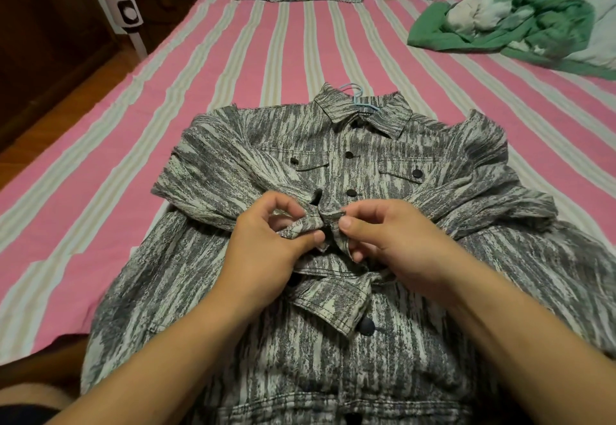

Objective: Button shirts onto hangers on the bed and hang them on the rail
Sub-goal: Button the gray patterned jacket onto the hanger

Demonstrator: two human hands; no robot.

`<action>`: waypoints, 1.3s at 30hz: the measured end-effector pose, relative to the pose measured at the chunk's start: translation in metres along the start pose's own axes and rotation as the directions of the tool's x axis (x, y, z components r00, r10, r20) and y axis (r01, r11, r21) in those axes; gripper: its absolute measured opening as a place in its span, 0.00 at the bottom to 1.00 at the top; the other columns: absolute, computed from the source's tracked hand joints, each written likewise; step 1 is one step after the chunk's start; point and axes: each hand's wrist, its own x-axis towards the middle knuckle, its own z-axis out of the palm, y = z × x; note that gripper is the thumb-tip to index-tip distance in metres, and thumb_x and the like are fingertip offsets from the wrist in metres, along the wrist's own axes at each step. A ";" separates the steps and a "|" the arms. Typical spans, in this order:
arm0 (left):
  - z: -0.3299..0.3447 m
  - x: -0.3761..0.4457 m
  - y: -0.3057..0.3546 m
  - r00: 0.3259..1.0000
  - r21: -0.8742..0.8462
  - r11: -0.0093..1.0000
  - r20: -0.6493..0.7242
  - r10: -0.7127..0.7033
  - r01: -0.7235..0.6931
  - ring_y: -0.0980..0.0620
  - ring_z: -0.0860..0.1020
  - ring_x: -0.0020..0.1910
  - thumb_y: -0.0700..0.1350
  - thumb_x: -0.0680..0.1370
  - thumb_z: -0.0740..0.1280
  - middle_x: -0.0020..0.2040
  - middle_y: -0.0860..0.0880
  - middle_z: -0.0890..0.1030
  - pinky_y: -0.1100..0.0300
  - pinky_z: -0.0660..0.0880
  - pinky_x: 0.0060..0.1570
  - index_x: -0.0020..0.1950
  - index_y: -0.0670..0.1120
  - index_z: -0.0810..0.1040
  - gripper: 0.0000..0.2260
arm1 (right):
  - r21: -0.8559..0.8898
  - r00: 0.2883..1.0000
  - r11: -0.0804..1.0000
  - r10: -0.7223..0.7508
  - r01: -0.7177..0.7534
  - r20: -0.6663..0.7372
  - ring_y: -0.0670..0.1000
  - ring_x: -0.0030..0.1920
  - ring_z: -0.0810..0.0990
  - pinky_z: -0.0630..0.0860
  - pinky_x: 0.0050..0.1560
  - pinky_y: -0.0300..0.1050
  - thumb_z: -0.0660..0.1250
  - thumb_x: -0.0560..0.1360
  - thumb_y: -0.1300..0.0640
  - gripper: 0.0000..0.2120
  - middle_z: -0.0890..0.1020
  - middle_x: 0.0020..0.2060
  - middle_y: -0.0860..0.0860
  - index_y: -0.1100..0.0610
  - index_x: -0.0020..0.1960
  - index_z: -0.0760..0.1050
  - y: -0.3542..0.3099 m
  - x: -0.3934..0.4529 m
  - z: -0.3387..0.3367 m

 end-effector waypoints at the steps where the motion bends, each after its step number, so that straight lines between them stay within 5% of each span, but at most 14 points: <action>1: 0.000 0.001 0.000 1.000 -0.010 1.000 -0.004 -0.010 0.010 0.63 0.77 0.30 0.34 0.70 0.79 0.43 0.49 0.77 0.64 0.77 0.31 0.46 0.46 0.76 0.14 | 0.002 1.000 1.000 -0.002 0.002 0.021 0.50 0.39 0.80 0.77 0.45 0.45 0.66 0.81 0.59 0.07 0.83 0.39 0.52 0.55 0.50 0.83 0.000 0.000 -0.001; 5: -0.002 0.006 -0.006 0.997 -0.049 0.996 -0.026 -0.078 0.077 0.51 0.82 0.39 0.35 0.69 0.80 0.48 0.46 0.82 0.56 0.80 0.38 0.44 0.49 0.75 0.16 | 0.014 0.997 1.000 -0.016 0.015 0.080 0.52 0.46 0.85 0.81 0.51 0.43 0.64 0.81 0.66 0.10 0.87 0.47 0.55 0.58 0.56 0.82 -0.002 -0.002 -0.007; 9: -0.003 0.009 -0.005 0.988 -0.171 0.974 0.002 -0.152 0.150 0.40 0.85 0.44 0.33 0.69 0.79 0.52 0.38 0.84 0.50 0.79 0.38 0.42 0.49 0.75 0.16 | -0.171 0.986 0.973 -0.166 0.158 -0.033 0.48 0.41 0.86 0.81 0.44 0.39 0.72 0.77 0.63 0.06 0.86 0.41 0.51 0.54 0.52 0.83 0.001 0.000 0.007; 12: -0.005 0.010 0.001 0.975 -0.264 0.938 0.065 -0.215 0.224 0.42 0.81 0.35 0.31 0.72 0.75 0.40 0.41 0.82 0.55 0.73 0.27 0.45 0.46 0.73 0.14 | -0.487 0.912 0.826 -0.389 0.285 -0.126 0.42 0.39 0.81 0.78 0.41 0.34 0.74 0.75 0.59 0.06 0.83 0.38 0.45 0.51 0.50 0.82 0.008 0.007 0.021; 15: -0.006 0.010 0.004 0.966 -0.262 0.930 0.089 -0.243 0.258 0.45 0.78 0.32 0.31 0.74 0.71 0.34 0.45 0.78 0.56 0.72 0.26 0.47 0.46 0.74 0.12 | -0.710 0.830 0.615 -0.552 0.343 -0.077 0.39 0.42 0.77 0.75 0.44 0.32 0.73 0.75 0.55 0.06 0.77 0.41 0.39 0.50 0.51 0.79 0.014 0.010 0.028; 18: -0.007 0.009 0.005 0.969 -0.229 0.943 0.112 -0.222 0.243 0.45 0.79 0.35 0.37 0.75 0.74 0.38 0.45 0.80 0.55 0.75 0.28 0.48 0.45 0.76 0.08 | -0.786 0.799 0.510 -0.601 0.349 -0.035 0.38 0.43 0.73 0.70 0.44 0.32 0.70 0.76 0.53 0.06 0.73 0.43 0.40 0.51 0.51 0.75 0.021 0.012 0.030; 21: -0.007 0.005 0.005 0.969 -0.189 0.957 0.154 -0.192 0.219 0.45 0.82 0.40 0.42 0.74 0.77 0.43 0.41 0.83 0.50 0.79 0.40 0.55 0.43 0.76 0.14 | -0.809 0.777 0.458 -0.630 0.368 -0.004 0.38 0.42 0.70 0.66 0.44 0.29 0.69 0.77 0.54 0.06 0.72 0.44 0.40 0.52 0.52 0.74 0.025 0.012 0.031; 25: -0.010 0.008 0.004 0.961 -0.251 0.929 0.112 -0.253 0.274 0.45 0.81 0.37 0.36 0.76 0.74 0.38 0.43 0.82 0.54 0.77 0.31 0.53 0.44 0.76 0.11 | -0.713 0.784 0.562 -0.621 0.419 -0.028 0.37 0.45 0.76 0.72 0.49 0.28 0.71 0.76 0.55 0.08 0.77 0.45 0.38 0.51 0.56 0.81 0.023 0.013 0.025; 31: -0.016 0.014 0.003 0.947 -0.170 0.940 0.182 -0.267 0.297 0.51 0.78 0.32 0.33 0.75 0.72 0.34 0.46 0.80 0.61 0.73 0.32 0.51 0.45 0.76 0.11 | -0.491 0.828 0.727 -0.560 0.479 -0.021 0.43 0.49 0.79 0.78 0.48 0.34 0.72 0.75 0.61 0.10 0.80 0.46 0.41 0.50 0.53 0.85 0.023 0.020 0.003; 34: -0.017 0.017 0.003 0.942 -0.124 0.948 0.207 -0.263 0.292 0.51 0.80 0.34 0.33 0.75 0.73 0.34 0.47 0.81 0.61 0.75 0.33 0.53 0.43 0.76 0.11 | -0.574 0.747 0.591 -0.662 0.567 0.057 0.46 0.47 0.81 0.79 0.46 0.34 0.71 0.75 0.59 0.11 0.80 0.48 0.44 0.51 0.56 0.85 0.028 0.021 0.000; 39: -0.020 0.020 0.006 0.929 -0.061 0.957 0.265 -0.258 0.284 0.51 0.82 0.36 0.35 0.75 0.74 0.37 0.46 0.83 0.56 0.76 0.38 0.54 0.42 0.77 0.11 | -0.748 0.638 0.213 -0.690 0.629 0.341 0.47 0.43 0.81 0.82 0.40 0.41 0.70 0.78 0.58 0.10 0.81 0.48 0.49 0.55 0.58 0.84 0.020 0.024 -0.009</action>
